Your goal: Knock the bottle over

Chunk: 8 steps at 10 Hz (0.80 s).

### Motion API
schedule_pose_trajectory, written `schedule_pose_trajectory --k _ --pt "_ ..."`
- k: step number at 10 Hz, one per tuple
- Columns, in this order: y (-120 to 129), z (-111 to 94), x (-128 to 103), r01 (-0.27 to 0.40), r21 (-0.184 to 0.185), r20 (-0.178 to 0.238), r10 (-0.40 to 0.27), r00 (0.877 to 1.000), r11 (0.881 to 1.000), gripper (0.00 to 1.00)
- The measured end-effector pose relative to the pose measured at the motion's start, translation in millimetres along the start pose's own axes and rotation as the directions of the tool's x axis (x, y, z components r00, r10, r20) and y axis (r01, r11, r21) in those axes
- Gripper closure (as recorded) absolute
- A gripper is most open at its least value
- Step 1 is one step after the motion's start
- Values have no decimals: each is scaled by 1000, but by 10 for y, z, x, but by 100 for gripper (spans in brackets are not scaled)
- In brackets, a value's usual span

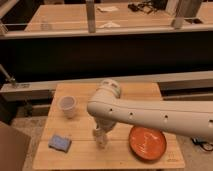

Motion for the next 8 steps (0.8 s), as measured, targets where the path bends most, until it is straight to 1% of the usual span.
schedule_pose_trajectory --k 1,2,3,4,5,7,8 --pt "-25 7 -19 3 5 4 -3 1000 1000 98" --pt "-14 16 -28 10 1 3 -10 1000 1000 97" --pt "-23 15 -32 13 6 5 -13 1000 1000 93" --pt "-31 10 -28 13 13 8 -13 1000 1000 85" --pt "-36 12 -10 12 18 11 -12 1000 1000 81" --pt "-78 26 -47 26 21 12 -26 1000 999 81" --pt "-81 34 -75 31 21 17 -31 999 999 84"
